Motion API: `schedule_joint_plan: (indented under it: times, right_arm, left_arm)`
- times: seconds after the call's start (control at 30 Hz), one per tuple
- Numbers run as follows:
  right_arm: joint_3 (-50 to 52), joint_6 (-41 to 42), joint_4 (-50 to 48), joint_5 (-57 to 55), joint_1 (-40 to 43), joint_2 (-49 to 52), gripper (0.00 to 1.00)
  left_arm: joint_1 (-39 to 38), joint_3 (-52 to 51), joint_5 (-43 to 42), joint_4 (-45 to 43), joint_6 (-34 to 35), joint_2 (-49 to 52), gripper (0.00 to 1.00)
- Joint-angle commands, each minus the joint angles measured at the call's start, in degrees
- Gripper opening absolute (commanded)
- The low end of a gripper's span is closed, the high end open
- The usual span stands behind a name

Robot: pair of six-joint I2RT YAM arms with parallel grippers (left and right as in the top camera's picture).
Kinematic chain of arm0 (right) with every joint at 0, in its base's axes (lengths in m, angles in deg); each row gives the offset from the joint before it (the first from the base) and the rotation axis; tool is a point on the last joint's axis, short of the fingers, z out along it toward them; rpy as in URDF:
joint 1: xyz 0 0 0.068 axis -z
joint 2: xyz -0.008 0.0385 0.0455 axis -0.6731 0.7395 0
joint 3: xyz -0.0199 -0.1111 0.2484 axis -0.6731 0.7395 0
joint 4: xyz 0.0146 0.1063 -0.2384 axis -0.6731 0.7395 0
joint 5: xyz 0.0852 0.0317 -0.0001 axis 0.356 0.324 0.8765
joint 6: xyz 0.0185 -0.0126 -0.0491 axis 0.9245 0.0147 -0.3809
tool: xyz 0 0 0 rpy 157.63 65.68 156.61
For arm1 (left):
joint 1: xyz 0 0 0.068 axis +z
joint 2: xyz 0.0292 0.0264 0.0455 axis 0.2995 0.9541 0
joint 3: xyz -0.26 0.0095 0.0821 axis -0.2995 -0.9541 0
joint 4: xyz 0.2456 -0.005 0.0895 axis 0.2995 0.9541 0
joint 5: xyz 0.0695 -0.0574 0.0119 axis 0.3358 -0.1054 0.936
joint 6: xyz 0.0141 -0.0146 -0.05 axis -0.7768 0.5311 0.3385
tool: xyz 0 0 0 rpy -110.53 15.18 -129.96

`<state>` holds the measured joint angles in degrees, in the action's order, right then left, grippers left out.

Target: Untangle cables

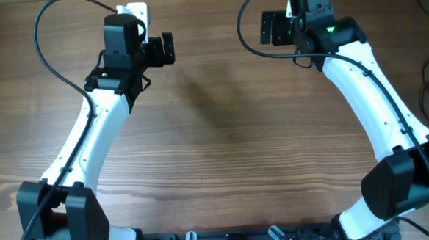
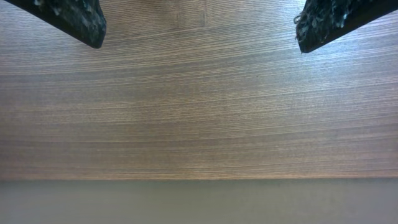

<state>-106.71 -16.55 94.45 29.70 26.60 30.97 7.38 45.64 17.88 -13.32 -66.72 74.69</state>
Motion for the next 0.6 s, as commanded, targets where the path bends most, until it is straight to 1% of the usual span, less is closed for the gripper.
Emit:
schedule_joint_plan:
  times: [0.0, 0.2, 0.37, 0.43, 0.53, 0.57]
  right_arm:
    - [0.2, 2.1, -0.1, -1.1, -0.2, 0.5, 1.00]
    - [0.2, 2.3, 1.4, -0.9, -0.2, 0.5, 1.00]
    - [0.2, 3.4, 9.0, -0.9, -0.2, 0.5, 1.00]
    - [0.2, 3.4, 10.2, -0.9, -0.2, 0.5, 1.00]
    - [0.2, 3.4, 11.1, 0.8, -0.2, 0.5, 0.98]
    - [0.2, 3.3, 11.0, 1.0, -0.2, 0.5, 0.95]
  left_arm:
    - [0.2, 0.9, -0.6, -0.3, -1.0, 0.5, 1.00]
    - [0.2, 0.9, -0.7, 1.0, -0.8, 0.5, 1.00]
    - [0.2, 0.9, -0.7, 10.4, 1.4, 0.5, 1.00]
    - [0.2, 0.9, -0.7, 11.6, 1.4, 0.3, 1.00]
    - [0.2, 0.9, -0.7, 12.9, 3.7, -0.3, 1.00]
    - [0.2, 0.9, -0.7, 13.0, 3.7, -0.5, 0.99]
